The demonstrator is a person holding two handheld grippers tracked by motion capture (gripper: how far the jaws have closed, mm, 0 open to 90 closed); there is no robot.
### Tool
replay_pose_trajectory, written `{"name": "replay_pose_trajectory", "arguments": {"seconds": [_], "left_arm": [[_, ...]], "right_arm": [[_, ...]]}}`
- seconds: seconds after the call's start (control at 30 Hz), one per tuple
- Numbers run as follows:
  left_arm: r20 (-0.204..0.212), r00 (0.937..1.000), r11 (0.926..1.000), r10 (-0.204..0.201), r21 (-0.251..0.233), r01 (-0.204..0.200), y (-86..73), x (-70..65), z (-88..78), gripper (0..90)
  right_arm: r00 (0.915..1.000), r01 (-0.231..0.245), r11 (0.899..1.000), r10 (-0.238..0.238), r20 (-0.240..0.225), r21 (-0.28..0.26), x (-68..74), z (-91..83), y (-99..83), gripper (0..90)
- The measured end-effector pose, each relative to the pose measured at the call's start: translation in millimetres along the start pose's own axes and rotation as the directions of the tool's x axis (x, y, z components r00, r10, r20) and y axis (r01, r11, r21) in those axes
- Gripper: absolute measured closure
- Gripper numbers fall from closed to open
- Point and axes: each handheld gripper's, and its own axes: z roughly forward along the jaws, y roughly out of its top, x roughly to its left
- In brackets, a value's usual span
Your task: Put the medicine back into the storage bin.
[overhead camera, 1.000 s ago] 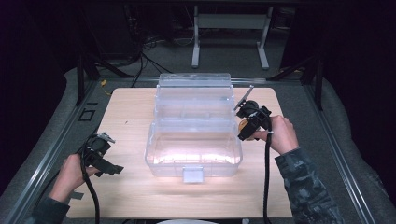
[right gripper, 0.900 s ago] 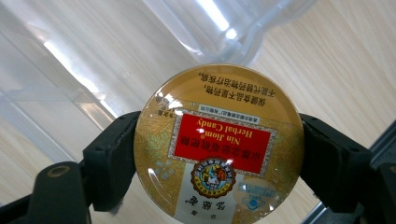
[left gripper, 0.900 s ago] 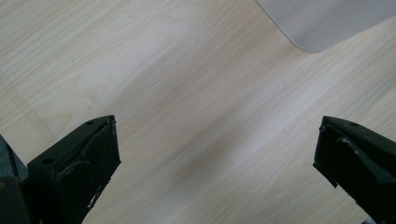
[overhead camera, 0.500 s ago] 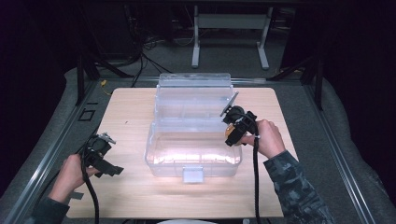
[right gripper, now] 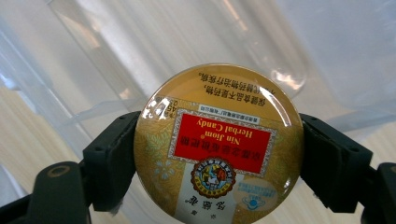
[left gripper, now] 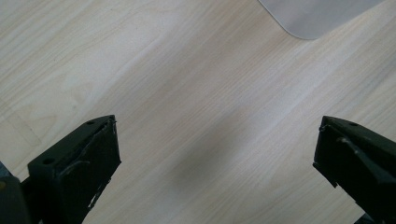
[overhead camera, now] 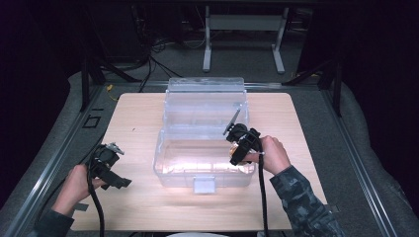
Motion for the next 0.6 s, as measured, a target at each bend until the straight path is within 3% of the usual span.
{"name": "replay_pose_trajectory", "arguments": {"seconds": [0.07, 0.1, 0.17, 0.2, 0.23, 0.37, 0.6], "left_arm": [[0.005, 1.0000, 1.0000, 0.001, -0.001, -0.001, 0.5, -0.6, 0.9, 0.2], [0.008, 1.0000, 1.0000, 0.004, 0.001, -0.004, 0.8, -0.8, 1.4, 0.2], [0.010, 0.9999, 1.0000, 0.005, 0.003, -0.005, 1.2, -1.0, 2.3, 0.2], [0.011, 0.9999, 1.0000, 0.006, 0.002, -0.006, 1.2, -0.9, 2.5, 0.2], [0.009, 1.0000, 1.0000, 0.004, 0.001, -0.004, 1.2, -0.8, 2.7, 0.2], [0.007, 1.0000, 1.0000, 0.005, 0.003, -0.005, 0.4, -0.7, 2.4, 0.2], [0.009, 0.9999, 0.9999, 0.010, 0.006, -0.010, 1.8, -1.2, 3.5, 0.2]], "right_arm": [[1.0000, -0.003, 1.000, 0.003, 0.009, 0.022, 1.2, 3.7, 0.0, 20.0], [1.0000, -0.005, 1.000, 0.006, 0.006, -0.025, 1.7, 12.9, -2.1, 20.0], [0.9999, -0.006, 1.000, 0.007, 0.011, -0.015, 2.2, 14.2, -2.0, 20.0], [0.9977, 0.000, 0.999, -0.003, 0.068, 0.041, 3.6, 15.0, -1.7, 20.0], [0.9995, -0.012, 0.999, 0.011, 0.030, 0.037, 2.3, 17.7, -2.4, 20.0], [0.9992, -0.014, 0.999, 0.013, 0.037, 0.034, 1.0, 21.5, -4.0, 20.0], [0.9997, -0.022, 0.998, 0.021, 0.009, 0.058, -0.1, 32.4, -8.5, 20.0]]}}
